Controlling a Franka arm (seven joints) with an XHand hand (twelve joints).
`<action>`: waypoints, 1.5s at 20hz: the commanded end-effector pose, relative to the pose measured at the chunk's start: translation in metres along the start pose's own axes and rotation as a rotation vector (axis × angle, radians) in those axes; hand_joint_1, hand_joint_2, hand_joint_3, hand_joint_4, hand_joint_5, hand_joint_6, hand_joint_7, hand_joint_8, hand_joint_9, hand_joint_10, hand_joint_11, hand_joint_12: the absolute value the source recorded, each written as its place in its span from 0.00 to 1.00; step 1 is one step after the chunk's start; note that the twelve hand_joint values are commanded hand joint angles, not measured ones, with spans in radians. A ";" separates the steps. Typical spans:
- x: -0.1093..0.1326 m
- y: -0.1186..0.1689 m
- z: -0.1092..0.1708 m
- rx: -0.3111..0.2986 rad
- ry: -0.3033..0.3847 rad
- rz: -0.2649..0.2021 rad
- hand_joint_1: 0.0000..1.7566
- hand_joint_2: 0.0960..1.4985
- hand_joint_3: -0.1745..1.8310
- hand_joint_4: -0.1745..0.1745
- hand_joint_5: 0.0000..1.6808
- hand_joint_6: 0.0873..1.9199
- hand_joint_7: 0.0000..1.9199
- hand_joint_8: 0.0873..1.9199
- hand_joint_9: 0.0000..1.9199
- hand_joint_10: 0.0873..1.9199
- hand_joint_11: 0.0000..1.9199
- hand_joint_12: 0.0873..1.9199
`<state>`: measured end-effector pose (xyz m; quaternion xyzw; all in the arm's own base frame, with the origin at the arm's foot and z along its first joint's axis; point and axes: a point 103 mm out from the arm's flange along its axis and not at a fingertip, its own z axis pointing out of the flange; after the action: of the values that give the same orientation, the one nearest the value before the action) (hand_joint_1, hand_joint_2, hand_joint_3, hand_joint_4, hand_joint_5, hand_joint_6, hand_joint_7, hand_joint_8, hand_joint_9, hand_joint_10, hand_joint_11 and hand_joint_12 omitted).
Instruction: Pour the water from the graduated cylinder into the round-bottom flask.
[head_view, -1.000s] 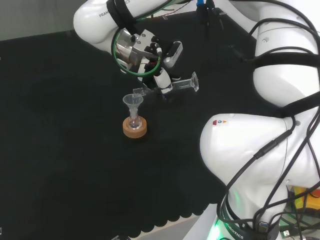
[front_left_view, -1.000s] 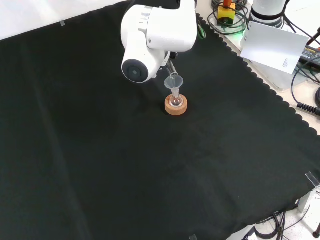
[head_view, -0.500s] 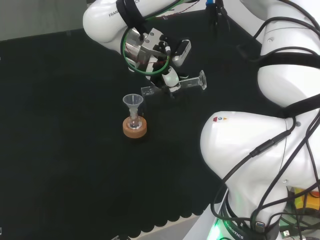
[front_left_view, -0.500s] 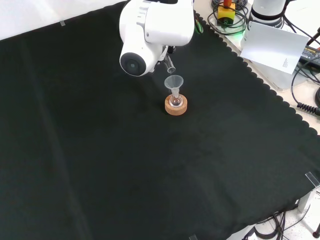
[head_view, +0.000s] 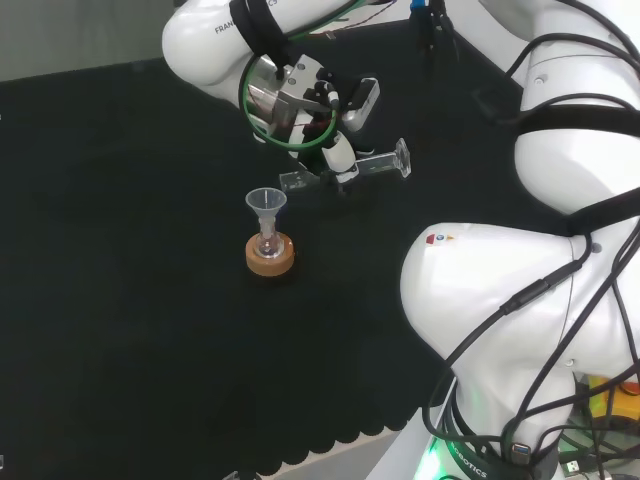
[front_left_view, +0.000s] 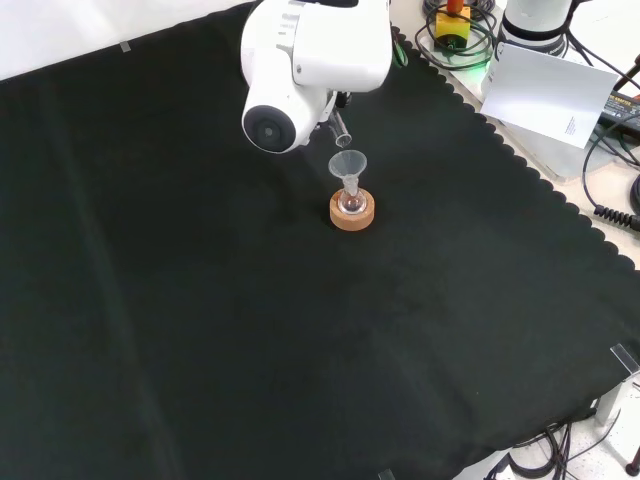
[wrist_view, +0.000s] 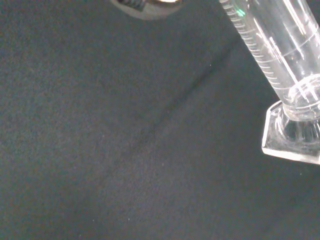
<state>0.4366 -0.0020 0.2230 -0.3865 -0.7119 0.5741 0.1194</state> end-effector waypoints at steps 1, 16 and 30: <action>0.006 0.003 -0.010 0.011 -0.009 0.002 0.66 0.70 0.06 0.14 0.67 0.39 0.75 0.03 0.83 0.00 0.77 0.27; 0.000 0.000 -0.006 0.015 -0.021 -0.004 0.66 0.70 0.06 0.14 0.67 0.39 0.75 0.02 0.83 0.00 0.77 0.27; 0.017 0.007 -0.028 -0.068 -0.007 -0.018 0.66 0.71 0.06 0.14 0.67 0.39 0.76 0.02 0.83 0.00 0.77 0.27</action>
<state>0.4426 0.0090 0.2246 -0.3774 -0.7139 0.5786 0.1142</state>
